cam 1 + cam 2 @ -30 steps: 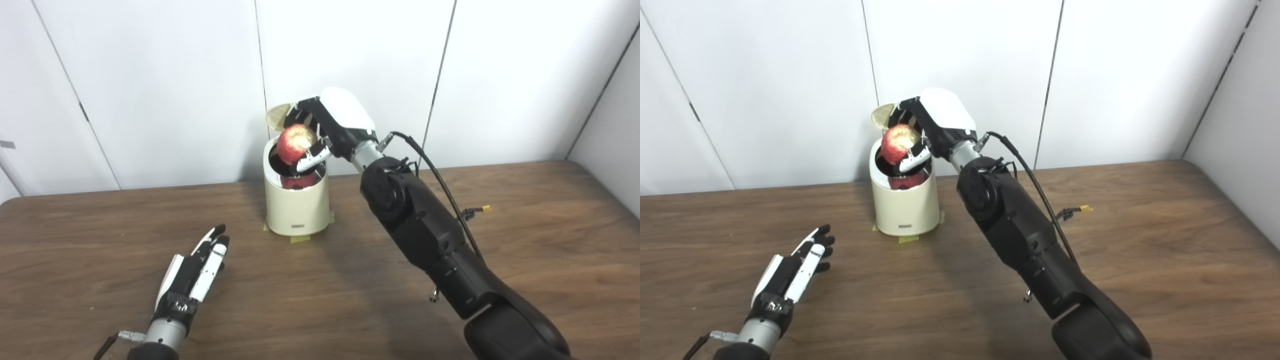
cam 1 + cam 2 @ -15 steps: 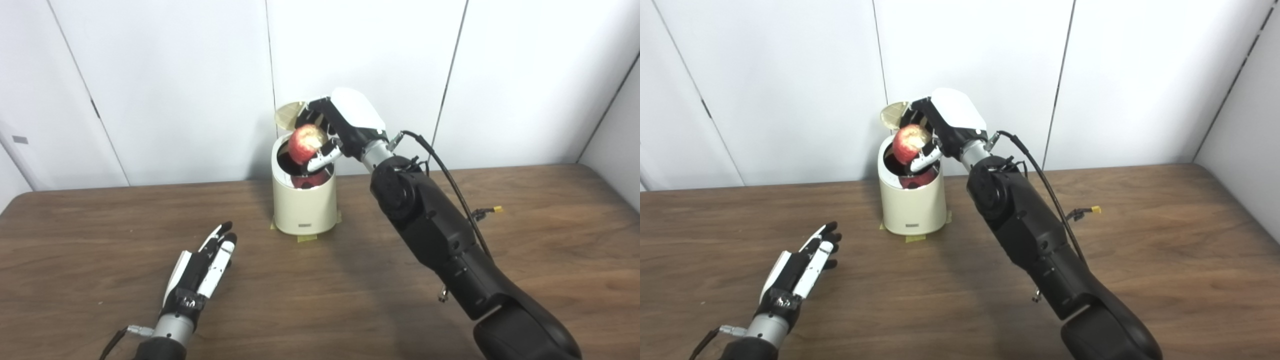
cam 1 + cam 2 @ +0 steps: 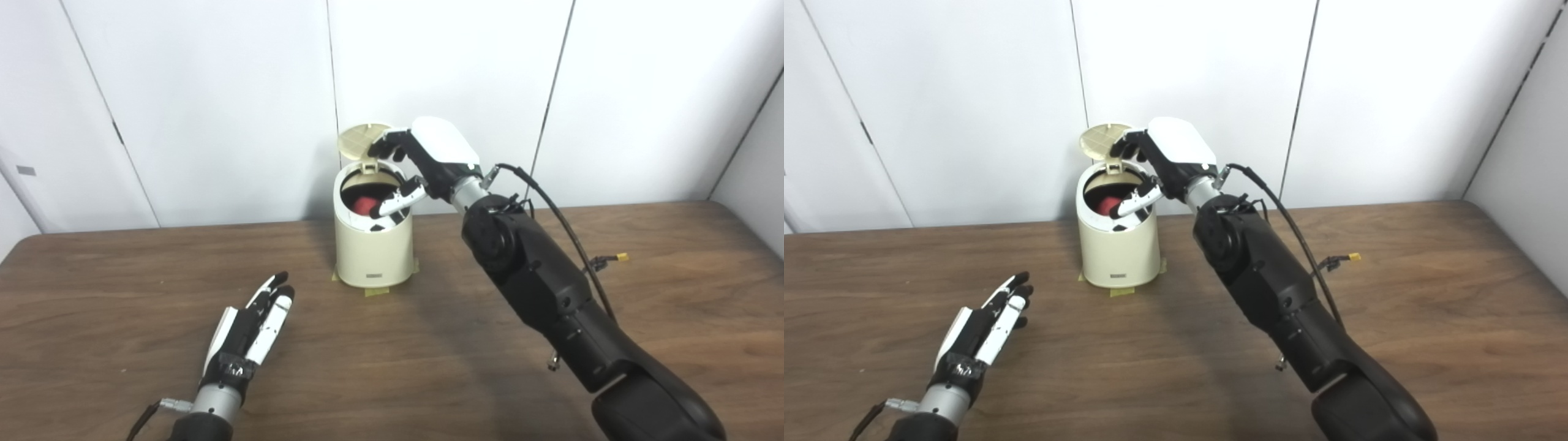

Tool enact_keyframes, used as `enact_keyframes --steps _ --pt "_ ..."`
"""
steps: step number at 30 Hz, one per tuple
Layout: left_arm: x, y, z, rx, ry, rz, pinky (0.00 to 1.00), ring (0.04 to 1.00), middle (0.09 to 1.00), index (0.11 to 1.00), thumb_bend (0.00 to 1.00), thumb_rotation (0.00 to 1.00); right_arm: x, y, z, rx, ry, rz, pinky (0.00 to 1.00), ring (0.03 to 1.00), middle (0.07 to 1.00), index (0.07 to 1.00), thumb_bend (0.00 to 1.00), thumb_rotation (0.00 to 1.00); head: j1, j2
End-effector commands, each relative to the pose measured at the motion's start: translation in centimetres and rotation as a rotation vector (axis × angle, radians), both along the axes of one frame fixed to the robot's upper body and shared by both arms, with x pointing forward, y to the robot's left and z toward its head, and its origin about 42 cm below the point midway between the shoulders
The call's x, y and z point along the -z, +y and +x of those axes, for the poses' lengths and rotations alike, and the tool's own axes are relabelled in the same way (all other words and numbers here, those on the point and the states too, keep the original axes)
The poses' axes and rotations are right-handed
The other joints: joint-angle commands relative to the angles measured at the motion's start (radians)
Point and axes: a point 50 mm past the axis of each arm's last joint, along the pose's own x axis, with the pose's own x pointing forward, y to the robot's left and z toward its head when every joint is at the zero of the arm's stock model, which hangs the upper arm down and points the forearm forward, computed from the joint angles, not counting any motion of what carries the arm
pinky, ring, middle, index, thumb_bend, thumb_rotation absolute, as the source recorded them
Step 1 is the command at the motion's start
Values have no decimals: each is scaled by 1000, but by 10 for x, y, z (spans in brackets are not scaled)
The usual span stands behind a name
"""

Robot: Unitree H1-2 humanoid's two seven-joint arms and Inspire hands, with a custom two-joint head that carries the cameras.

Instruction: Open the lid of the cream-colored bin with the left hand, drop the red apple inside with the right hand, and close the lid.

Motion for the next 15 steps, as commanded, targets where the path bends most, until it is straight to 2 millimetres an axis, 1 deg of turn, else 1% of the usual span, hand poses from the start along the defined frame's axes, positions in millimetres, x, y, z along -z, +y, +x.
enact_keyframes --steps 1,3,7,8,9,11,12,13,15 --pt "-18 -3 5 14 -76 2 853 922 921 963 470 907 -31 2 4 -15 -81 27 618 709 708 597 859 299 -1 0" --pt "-18 -3 5 14 -76 4 854 921 921 959 472 884 -32 2 4 -19 -79 34 617 703 704 575 857 294 1 1" --pt "-17 -3 5 11 -77 2 845 917 914 957 464 867 -33 3 3 -20 -79 42 604 693 698 564 854 288 2 2" --pt "-17 -3 5 9 -77 0 849 918 913 958 465 866 -33 3 3 -18 -80 48 586 679 690 563 855 285 3 2" --pt "-17 -4 4 7 -76 -1 852 917 911 958 470 866 -33 3 3 -20 -85 60 542 639 665 563 851 264 4 3" --pt "-16 -4 4 5 -75 0 854 918 910 957 471 867 -34 3 2 -29 -96 98 500 594 634 560 832 203 5 4" --pt "-16 -4 4 4 -76 0 856 918 907 956 472 871 -34 2 1 -34 -105 125 444 525 547 521 654 83 5 4" --pt "-16 -5 4 4 -76 0 858 919 906 956 473 873 -35 2 0 -38 -111 143 418 473 523 525 587 42 5 4" --pt "-15 -5 4 1 -77 -2 857 917 905 955 470 869 -36 -1 -2 -44 -128 176 376 434 505 525 526 11 7 2"
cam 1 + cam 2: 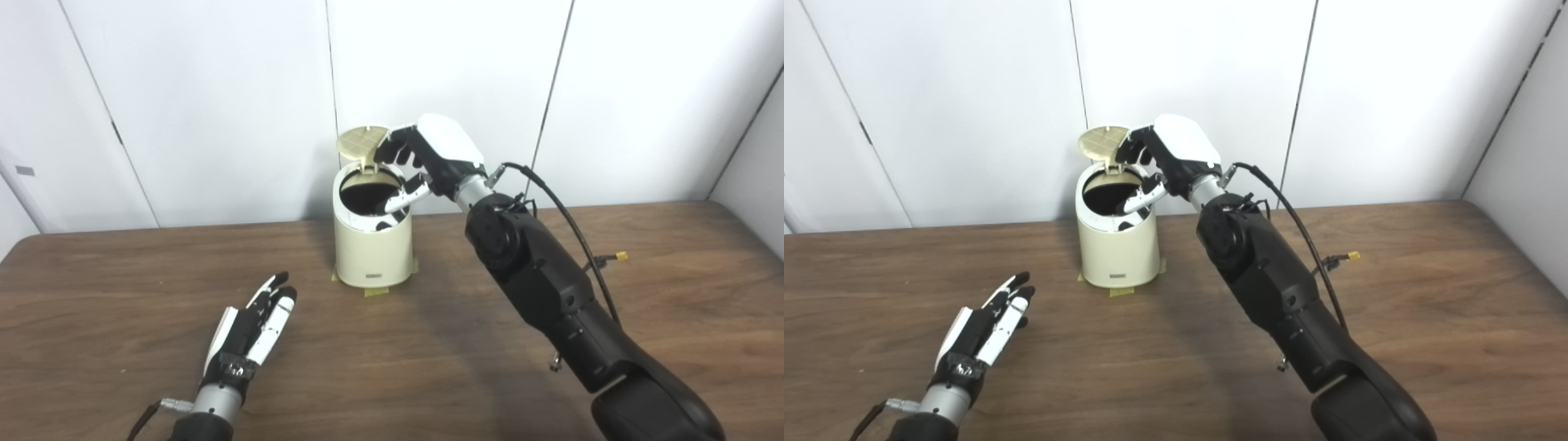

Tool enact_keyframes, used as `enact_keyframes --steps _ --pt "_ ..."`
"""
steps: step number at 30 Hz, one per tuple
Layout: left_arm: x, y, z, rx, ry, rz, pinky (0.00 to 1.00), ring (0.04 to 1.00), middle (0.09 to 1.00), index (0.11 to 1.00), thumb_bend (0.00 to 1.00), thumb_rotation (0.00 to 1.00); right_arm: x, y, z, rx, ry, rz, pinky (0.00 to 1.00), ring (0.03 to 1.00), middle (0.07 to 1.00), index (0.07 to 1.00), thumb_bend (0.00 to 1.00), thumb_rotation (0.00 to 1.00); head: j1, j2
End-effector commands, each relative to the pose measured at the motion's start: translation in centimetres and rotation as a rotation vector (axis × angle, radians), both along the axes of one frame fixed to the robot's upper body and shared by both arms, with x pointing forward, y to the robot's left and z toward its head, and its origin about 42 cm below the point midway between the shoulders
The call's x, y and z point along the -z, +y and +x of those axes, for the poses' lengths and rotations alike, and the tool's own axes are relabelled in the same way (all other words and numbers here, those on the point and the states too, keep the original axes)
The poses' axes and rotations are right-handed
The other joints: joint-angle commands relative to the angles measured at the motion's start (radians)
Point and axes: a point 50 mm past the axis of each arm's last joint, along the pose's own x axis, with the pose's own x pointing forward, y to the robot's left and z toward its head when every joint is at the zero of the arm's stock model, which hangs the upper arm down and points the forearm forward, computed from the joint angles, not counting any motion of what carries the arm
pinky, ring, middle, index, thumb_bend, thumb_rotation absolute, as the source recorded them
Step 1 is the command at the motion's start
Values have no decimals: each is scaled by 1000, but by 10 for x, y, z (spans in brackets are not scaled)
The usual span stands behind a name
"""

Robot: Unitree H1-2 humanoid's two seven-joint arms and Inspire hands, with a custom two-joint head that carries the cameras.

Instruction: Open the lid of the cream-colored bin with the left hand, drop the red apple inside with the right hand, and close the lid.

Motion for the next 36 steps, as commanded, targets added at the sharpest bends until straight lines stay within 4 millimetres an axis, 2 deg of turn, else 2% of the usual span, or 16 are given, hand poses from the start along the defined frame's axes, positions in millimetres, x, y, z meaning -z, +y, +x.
enact_keyframes --steps 1,11,16,19,25,26,27,29,30,32,33,36 --pt "-15 -4 4 2 -76 0 854 914 904 954 468 865 -35 1 0 -29 -123 56 356 424 501 523 510 4 2 1" --pt "-18 -1 9 -11 -79 -4 854 928 921 946 458 854 -36 -31 -10 40 -121 58 355 407 499 507 500 0 7 0" --pt "-27 0 17 -25 -93 -2 849 918 914 944 422 875 -26 -53 -23 77 -92 89 347 416 501 505 501 0 12 -1" --pt "-34 2 27 -45 -114 -32 878 912 913 937 423 891 -16 -64 -33 109 -29 182 353 427 494 503 502 0 18 -2" --pt "-54 5 52 -61 -165 -52 853 853 880 923 400 932 13 -92 -59 167 135 411 373 413 483 537 513 0 36 -8" --pt "-57 6 55 -62 -171 -48 847 850 882 921 412 940 17 -94 -63 167 161 451 401 458 475 524 519 4 43 -11" --pt "-61 6 60 -61 -180 -44 845 848 882 920 416 944 25 -100 -69 127 227 569 411 473 472 520 521 6 46 -11" --pt "-68 6 69 -52 -199 -43 827 836 873 916 408 918 40 -108 -81 39 317 765 530 597 634 501 507 130 53 -17" --pt "-71 6 74 -41 -213 -47 822 834 874 912 390 896 48 -111 -88 3 351 845 572 641 681 605 559 297 54 -19" --pt "-77 6 83 -21 -237 -53 827 849 881 904 349 810 63 -116 -101 -45 394 924 686 757 780 748 604 566 60 -28" --pt "-78 7 85 -17 -243 -53 831 856 883 903 346 792 67 -117 -105 -58 404 941 716 789 806 777 612 630 66 -33" --pt "-90 6 93 -5 -267 -5 818 861 886 901 355 757 83 -120 -120 -50 450 1051 780 865 880 831 661 713 88 -46"
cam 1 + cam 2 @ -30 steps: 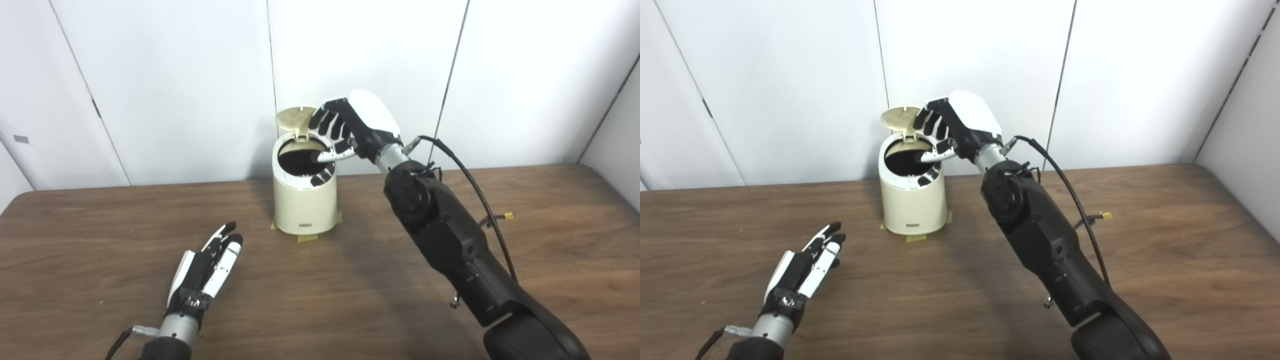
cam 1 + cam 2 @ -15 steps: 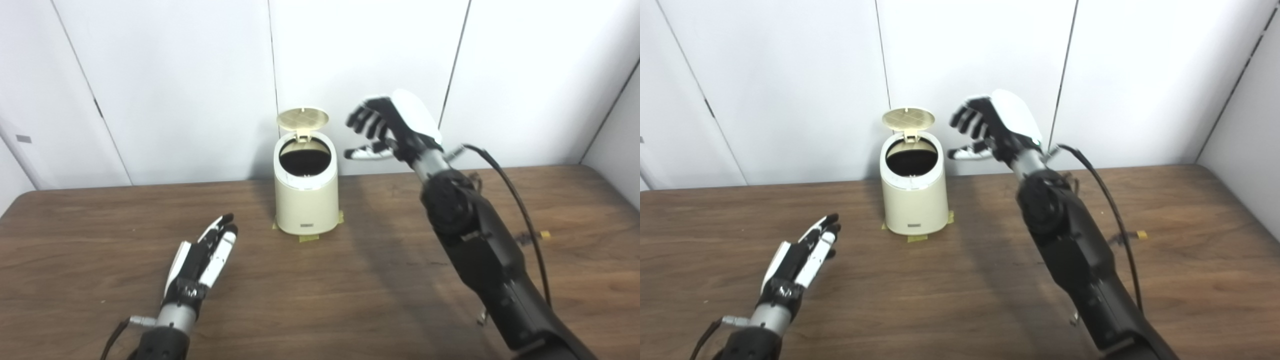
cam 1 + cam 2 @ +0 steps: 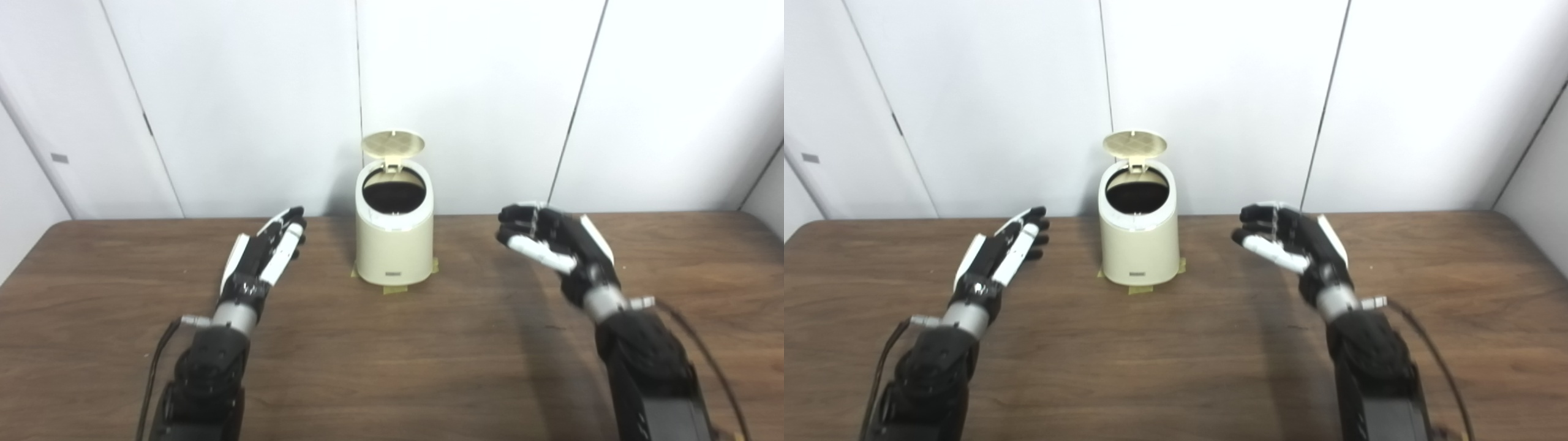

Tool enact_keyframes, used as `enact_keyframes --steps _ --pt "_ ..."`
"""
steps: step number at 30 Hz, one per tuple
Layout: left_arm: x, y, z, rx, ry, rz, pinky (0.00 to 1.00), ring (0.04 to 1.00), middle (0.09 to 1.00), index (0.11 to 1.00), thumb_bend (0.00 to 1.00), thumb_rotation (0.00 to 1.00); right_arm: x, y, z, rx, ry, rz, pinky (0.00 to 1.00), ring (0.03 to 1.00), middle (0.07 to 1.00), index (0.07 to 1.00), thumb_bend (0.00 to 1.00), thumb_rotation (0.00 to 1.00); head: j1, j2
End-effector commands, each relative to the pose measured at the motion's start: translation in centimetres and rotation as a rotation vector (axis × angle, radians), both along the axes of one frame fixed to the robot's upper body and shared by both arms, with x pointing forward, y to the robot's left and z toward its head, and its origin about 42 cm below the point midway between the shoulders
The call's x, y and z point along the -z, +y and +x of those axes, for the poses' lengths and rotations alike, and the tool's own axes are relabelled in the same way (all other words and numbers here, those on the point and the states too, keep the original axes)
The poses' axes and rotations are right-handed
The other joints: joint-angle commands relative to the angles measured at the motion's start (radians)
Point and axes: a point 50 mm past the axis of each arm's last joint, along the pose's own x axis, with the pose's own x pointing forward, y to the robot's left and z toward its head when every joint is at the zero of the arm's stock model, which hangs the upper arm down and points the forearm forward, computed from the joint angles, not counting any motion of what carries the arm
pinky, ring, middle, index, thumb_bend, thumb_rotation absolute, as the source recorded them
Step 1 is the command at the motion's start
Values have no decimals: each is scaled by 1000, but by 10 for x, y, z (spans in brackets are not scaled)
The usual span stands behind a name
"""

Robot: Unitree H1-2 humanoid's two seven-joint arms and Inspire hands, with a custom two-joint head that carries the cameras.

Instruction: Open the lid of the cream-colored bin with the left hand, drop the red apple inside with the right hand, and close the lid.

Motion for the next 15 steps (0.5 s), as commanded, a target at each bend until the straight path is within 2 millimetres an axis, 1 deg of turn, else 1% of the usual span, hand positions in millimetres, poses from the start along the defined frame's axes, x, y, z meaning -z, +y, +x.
enact_keyframes --steps 1,3,5,6,9,13,15 --pt "-41 -6 16 31 -151 30 813 860 886 900 366 753 -24 0 1 -3 -99 50 798 876 894 845 646 739 10 -6" --pt "-49 -7 21 42 -165 43 832 870 896 903 395 768 -14 -1 -10 21 -90 87 847 886 902 859 629 791 18 -15" --pt "-57 -9 27 41 -185 83 814 862 890 897 422 819 -5 -2 -19 47 -79 128 898 900 909 862 614 824 24 -27" --pt "-62 -10 31 42 -196 99 809 862 891 897 425 843 -1 -2 -22 59 -74 145 907 902 908 864 609 843 25 -30" --pt "-78 -14 45 61 -221 106 819 868 898 900 438 863 9 -2 -31 75 -62 172 924 909 908 880 592 906 29 -39" --pt "-99 -22 62 84 -247 117 835 880 905 908 462 878 17 0 -37 82 -57 183 925 908 905 881 582 948 28 -47" --pt "-106 -25 69 90 -257 123 831 881 902 903 471 882 21 1 -38 85 -58 186 922 913 910 888 578 969 28 -48"
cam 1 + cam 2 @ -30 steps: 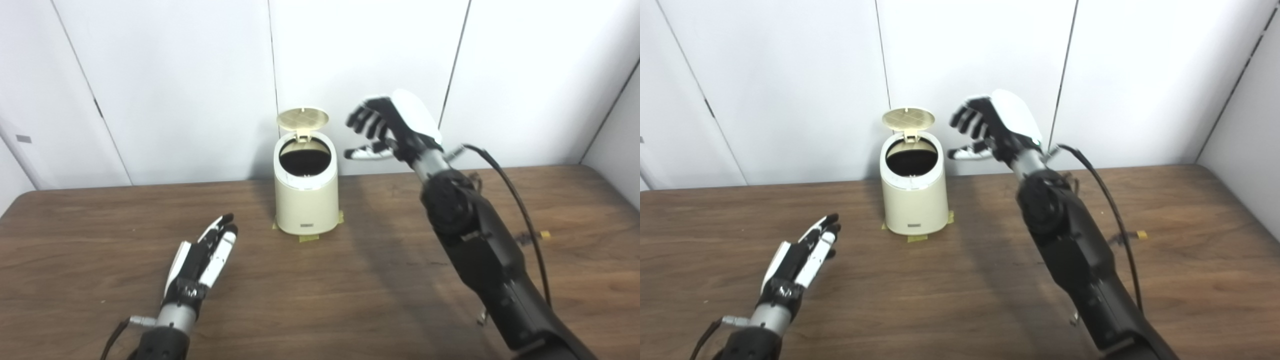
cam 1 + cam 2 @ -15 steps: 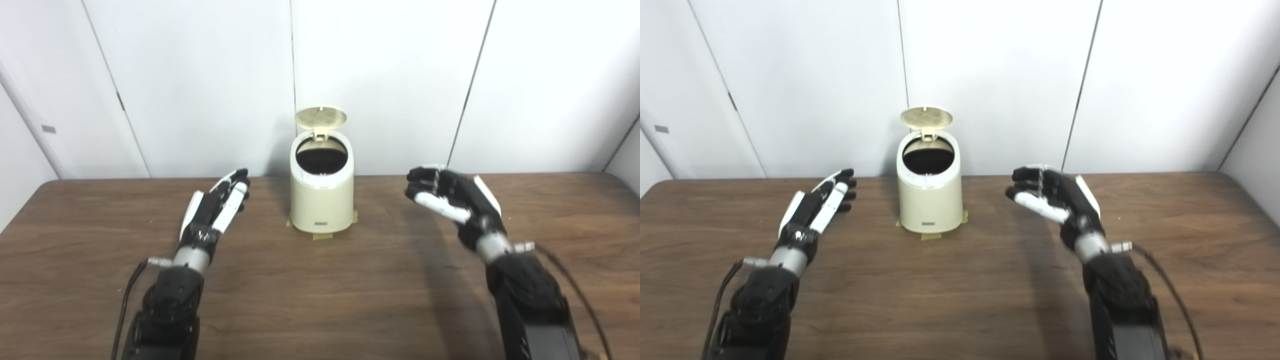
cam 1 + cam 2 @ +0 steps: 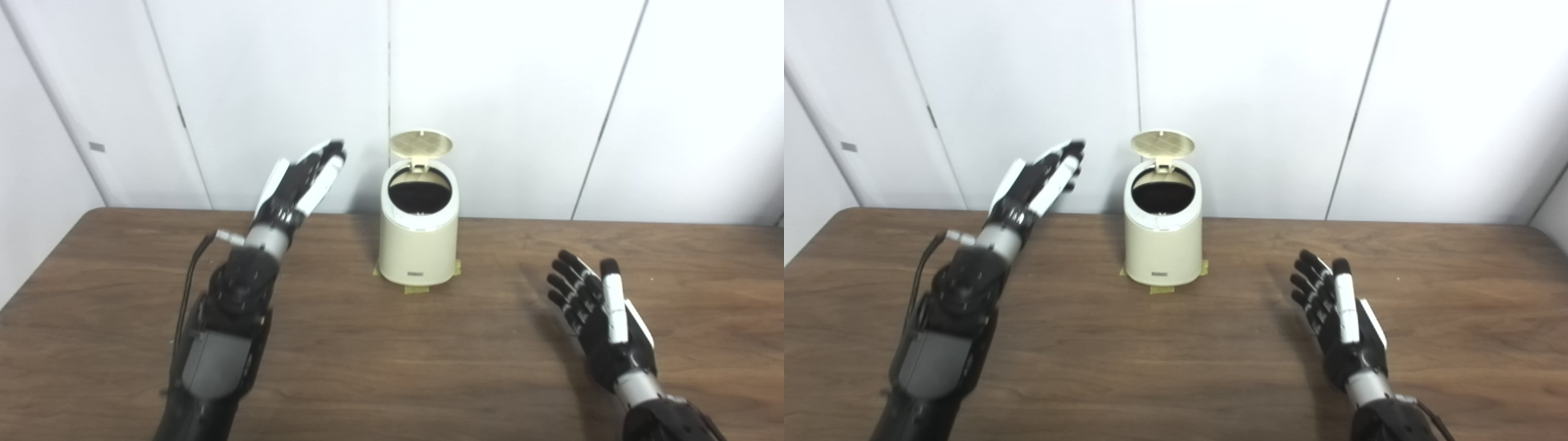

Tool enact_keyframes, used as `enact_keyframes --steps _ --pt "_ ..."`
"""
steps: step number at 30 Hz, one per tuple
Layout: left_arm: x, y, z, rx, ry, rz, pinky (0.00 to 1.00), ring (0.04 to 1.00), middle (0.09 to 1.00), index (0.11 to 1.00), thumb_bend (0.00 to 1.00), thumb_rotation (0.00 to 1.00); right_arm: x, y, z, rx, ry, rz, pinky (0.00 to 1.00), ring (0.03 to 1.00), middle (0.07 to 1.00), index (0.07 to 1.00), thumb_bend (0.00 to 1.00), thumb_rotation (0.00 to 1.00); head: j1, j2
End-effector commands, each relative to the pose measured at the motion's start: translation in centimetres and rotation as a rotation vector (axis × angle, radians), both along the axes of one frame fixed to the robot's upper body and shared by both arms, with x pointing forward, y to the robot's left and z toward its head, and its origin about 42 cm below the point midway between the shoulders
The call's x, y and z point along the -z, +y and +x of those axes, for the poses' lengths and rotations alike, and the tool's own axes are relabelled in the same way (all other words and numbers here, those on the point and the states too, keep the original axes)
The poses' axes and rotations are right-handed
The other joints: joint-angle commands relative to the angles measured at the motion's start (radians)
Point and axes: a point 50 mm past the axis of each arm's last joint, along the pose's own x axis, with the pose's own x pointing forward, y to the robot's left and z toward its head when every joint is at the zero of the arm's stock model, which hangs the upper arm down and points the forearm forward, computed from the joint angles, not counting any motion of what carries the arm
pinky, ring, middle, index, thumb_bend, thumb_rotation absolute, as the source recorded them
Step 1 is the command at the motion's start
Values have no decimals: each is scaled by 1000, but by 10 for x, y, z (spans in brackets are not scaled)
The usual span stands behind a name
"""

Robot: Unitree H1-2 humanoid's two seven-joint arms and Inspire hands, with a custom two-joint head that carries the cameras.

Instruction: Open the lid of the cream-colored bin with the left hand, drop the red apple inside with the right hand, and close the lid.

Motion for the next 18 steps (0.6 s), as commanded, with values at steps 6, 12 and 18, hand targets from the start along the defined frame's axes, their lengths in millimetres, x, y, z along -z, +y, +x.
enact_keyframes --steps 6,12,18 --pt "-56 -12 29 40 -137 32 831 881 890 890 475 882 -18 8 7 4 -118 46 899 915 920 897 566 965 4 -1" --pt "-70 -22 41 52 -133 89 819 884 884 877 429 953 -15 11 4 18 -110 52 889 906 911 896 563 960 3 0" --pt "-74 -31 52 83 -125 110 843 884 877 879 429 971 -13 15 1 15 -110 57 892 906 911 894 554 953 -5 2"
